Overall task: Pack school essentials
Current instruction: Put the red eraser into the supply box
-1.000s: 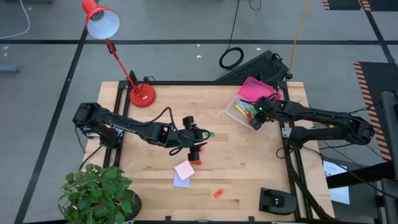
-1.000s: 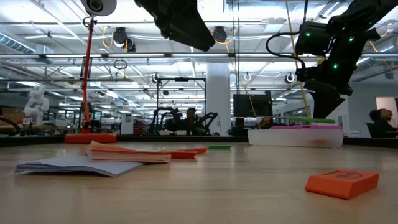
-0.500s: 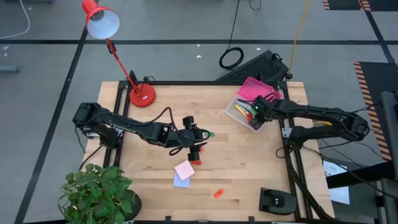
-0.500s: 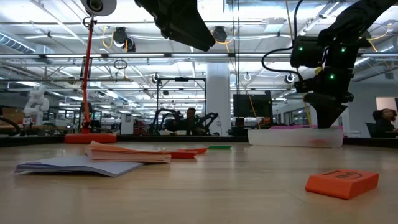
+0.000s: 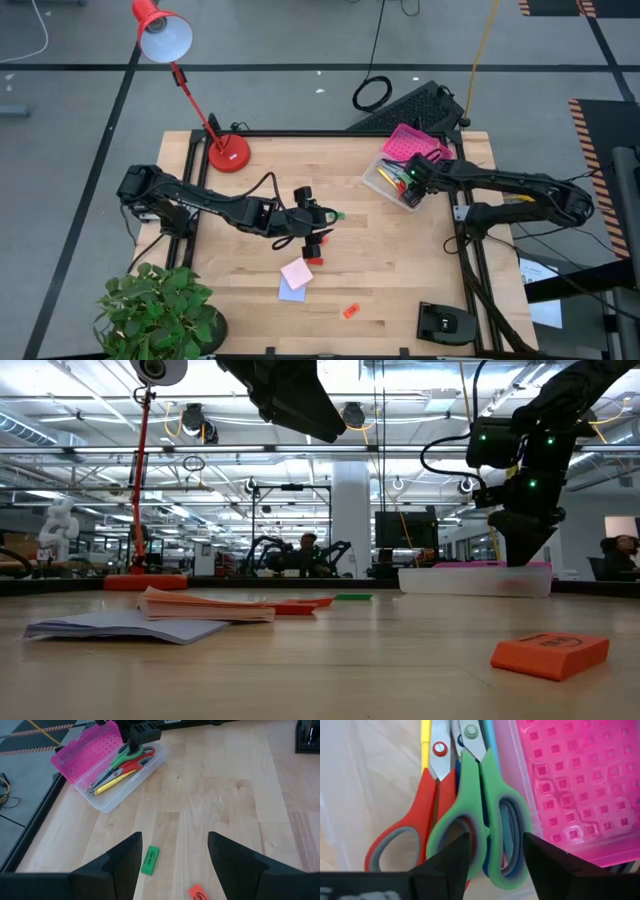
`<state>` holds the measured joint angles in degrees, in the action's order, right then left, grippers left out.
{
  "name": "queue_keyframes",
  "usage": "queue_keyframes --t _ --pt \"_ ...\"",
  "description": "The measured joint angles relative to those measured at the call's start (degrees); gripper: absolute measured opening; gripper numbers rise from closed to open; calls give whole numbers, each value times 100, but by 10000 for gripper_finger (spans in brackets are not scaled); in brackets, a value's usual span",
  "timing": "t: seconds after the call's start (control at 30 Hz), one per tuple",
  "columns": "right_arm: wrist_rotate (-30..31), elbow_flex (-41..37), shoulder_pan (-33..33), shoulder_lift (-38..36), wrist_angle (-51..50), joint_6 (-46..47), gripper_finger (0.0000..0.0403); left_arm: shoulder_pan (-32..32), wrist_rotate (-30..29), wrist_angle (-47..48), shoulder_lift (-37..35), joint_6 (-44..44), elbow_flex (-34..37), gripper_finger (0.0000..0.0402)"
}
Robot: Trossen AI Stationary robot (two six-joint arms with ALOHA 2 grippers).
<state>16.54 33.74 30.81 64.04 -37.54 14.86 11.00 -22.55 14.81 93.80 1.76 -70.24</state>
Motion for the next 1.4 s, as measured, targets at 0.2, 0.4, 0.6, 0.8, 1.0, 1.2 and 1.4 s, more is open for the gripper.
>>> queue_keyframes --t 0.2,0.4,0.6,0.8,1.0,1.2,1.4 --pt "-327 63 -53 -255 17 -216 187 -2 0 12 0 0 0 230" --pt "-1337 222 -413 -903 346 -378 181 -2 0 24 0 24 0 230" --pt "-1680 227 -1193 -1580 1033 -361 181 59 2 277 26 365 0 230" --pt "-1587 227 -2295 -1722 1383 -536 181 339 1 607 298 947 -15 230" --pt "-748 228 -3253 -1486 1522 -675 181 864 27 734 773 1056 2 230" --pt "-733 226 -3862 -1283 1795 -645 180 1229 89 624 1225 1191 1 230" --pt "-733 227 -4070 -1056 2412 -1177 180 1251 130 819 1480 822 1 230"
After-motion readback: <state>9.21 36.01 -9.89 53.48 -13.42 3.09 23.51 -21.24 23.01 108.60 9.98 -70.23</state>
